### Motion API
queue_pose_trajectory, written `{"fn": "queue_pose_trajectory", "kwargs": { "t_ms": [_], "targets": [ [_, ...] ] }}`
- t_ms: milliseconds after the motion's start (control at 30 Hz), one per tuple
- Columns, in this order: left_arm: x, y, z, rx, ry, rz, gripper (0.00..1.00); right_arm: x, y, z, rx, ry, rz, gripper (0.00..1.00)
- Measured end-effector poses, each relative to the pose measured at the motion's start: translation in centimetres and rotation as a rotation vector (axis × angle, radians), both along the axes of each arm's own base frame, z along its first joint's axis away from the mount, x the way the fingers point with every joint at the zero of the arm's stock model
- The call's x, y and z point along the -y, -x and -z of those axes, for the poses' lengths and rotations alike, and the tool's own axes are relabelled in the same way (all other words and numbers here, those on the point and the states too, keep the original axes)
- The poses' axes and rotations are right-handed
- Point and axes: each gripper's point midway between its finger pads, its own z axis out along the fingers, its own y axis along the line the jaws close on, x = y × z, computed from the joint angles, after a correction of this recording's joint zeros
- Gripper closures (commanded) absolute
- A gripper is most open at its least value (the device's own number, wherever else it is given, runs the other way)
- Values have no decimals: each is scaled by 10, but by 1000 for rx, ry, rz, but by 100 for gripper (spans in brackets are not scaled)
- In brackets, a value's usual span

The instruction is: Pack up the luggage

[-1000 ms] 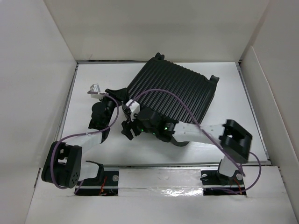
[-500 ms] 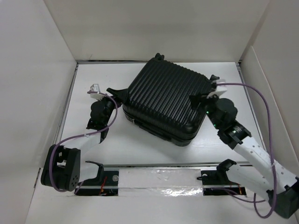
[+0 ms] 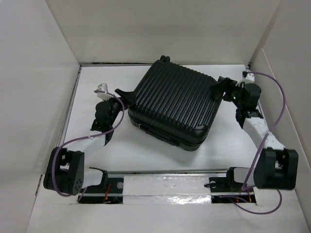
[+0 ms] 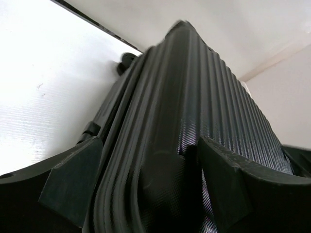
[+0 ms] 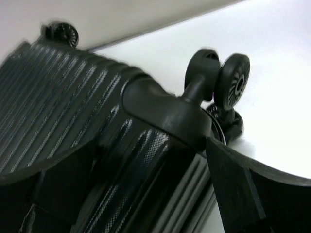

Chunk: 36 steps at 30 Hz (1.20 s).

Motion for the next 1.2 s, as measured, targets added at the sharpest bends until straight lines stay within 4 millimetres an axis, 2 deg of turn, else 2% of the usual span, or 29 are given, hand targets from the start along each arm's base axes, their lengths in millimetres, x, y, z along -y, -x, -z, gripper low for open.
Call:
{"fn": "queue_pose_trajectory", "kwargs": {
  "t_ms": [67, 167, 333, 367, 533, 667, 767, 900, 933, 967, 1033, 1100, 1133, 1200],
  "targets": [
    [6, 4, -1, 13, -3, 8, 24, -4, -21, 0, 11, -20, -35, 4],
    [30, 21, 0, 35, -30, 54, 25, -12, -55, -3, 37, -30, -87, 6],
    [42, 46, 2, 66, -64, 23, 26, -36, -115, -10, 32, -12, -151, 5],
    [45, 52, 2, 71, -66, 14, 26, -45, -127, -12, 27, 3, -170, 0],
    [57, 81, 8, 71, -66, -1, 27, -98, -184, -17, 6, 81, -254, 0],
    [77, 97, 8, 68, -49, 60, 26, -140, -228, -27, 15, 97, -322, 0],
    [95, 108, 8, 64, -29, 132, 27, -170, -246, -33, 63, 89, -385, 0],
    [128, 125, 13, 49, -16, 286, 27, -196, -242, -54, 133, 34, -441, 0],
    [139, 131, 17, 33, -23, 339, 27, -209, -229, -61, 126, -7, -506, 0],
    [150, 137, 20, 20, -27, 387, 27, -225, -214, -68, 117, -34, -563, 0],
    [165, 146, 46, -51, -72, 464, 27, -262, -176, -88, 122, -59, -686, 0],
    [169, 153, 70, -116, -114, 500, 27, -295, -130, -114, 148, -55, -792, 0],
    [169, 154, 77, -136, -127, 506, 27, -302, -114, -125, 166, -47, -818, 0],
    [169, 155, 80, -152, -138, 510, 27, -311, -69, -155, 229, -10, -873, 0]
  ]
}}
